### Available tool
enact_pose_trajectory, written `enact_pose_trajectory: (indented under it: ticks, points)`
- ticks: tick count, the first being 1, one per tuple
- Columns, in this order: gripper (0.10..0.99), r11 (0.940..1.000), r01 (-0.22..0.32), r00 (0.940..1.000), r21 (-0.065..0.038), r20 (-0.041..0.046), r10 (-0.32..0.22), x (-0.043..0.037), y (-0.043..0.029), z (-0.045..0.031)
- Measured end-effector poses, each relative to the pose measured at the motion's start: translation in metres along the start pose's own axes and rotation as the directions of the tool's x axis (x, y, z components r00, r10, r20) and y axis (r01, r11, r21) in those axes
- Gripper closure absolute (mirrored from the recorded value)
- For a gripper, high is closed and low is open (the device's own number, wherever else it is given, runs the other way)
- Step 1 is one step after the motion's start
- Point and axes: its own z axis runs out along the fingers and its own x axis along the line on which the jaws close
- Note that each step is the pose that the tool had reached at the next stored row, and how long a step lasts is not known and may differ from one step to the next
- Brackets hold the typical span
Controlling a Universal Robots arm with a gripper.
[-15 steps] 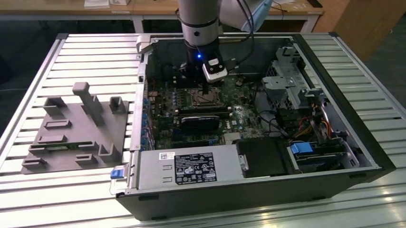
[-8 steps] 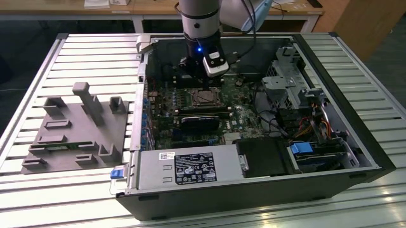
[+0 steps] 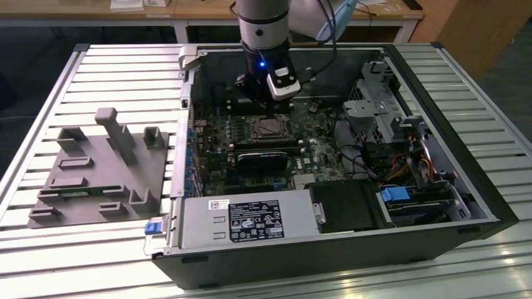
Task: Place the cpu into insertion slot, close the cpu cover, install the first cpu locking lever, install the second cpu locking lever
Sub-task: 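Install the first cpu locking lever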
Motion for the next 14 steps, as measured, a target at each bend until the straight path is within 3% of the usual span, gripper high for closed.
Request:
enact_pose_trajectory:
  ticks: [5,14]
  points:
    - [0.984,1.0000,-0.001,0.9995,0.009,-0.0300,0.001,-0.0081,0.0016,0.0020]
    - [0.984,0.9999,-0.001,0.9994,0.010,-0.0340,0.001,-0.0095,-0.0022,0.0030]
